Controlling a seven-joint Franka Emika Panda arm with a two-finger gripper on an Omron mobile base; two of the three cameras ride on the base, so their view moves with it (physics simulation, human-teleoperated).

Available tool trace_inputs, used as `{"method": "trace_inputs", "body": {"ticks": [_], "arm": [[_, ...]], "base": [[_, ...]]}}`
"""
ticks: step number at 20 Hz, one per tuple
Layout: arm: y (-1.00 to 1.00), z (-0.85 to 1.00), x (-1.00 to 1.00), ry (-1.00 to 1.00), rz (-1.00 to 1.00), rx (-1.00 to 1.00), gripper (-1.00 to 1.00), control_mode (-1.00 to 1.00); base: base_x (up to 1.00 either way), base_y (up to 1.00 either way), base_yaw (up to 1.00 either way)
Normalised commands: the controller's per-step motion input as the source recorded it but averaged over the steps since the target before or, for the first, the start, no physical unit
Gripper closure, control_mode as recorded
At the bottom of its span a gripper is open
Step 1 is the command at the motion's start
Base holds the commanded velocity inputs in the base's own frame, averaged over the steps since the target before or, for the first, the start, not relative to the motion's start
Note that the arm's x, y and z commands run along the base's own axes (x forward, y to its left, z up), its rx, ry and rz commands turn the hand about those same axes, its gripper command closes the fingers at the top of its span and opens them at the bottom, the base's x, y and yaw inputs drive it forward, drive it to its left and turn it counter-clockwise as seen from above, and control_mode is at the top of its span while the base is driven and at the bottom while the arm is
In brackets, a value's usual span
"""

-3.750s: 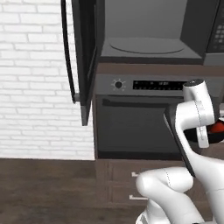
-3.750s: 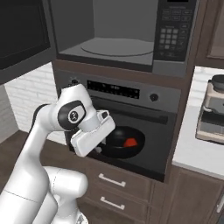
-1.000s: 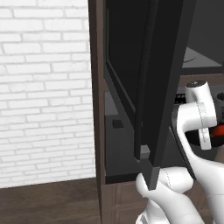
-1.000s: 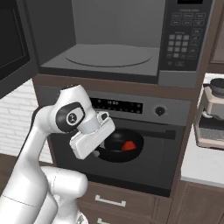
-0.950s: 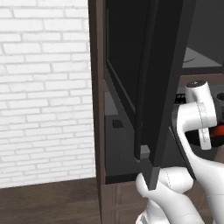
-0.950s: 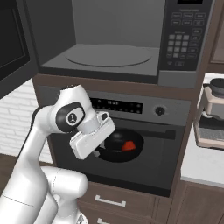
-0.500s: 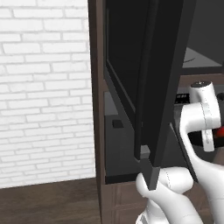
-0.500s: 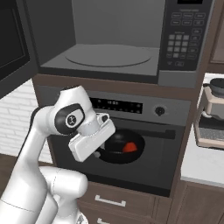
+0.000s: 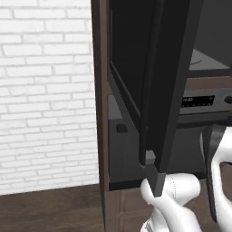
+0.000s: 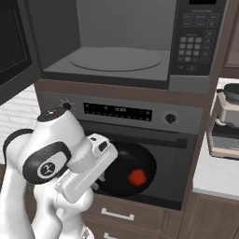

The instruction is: Pick the bell pepper from the sink and place it in the bowl. Then pick the bowl and place it in the microwave. Then close the microwave door and press the start button.

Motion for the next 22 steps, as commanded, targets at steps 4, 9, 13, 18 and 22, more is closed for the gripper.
{"method": "trace_inputs", "body": {"ticks": [4, 9, 13, 18, 22], "arm": [[0.24, 0.9, -0.49, -0.17, 0.02, -0.02, 1.0, -1.0], [0.24, 0.81, -0.16, -0.22, 0.11, -0.02, 1.0, -1.0], [0.3, 0.44, 0.06, -0.12, 0.17, 0.0, 1.0, -1.0], [0.19, 0.35, 0.25, -0.08, 0.12, -0.01, 1.0, -1.0], [0.13, 0.23, 0.52, -0.01, 0.04, -0.02, 1.0, -1.0]], "base": [[0.0, 0.0, 0.0], [0.0, 0.0, 0.0], [0.0, 0.0, 0.0], [0.0, 0.0, 0.0], [0.0, 0.0, 0.0]]}}
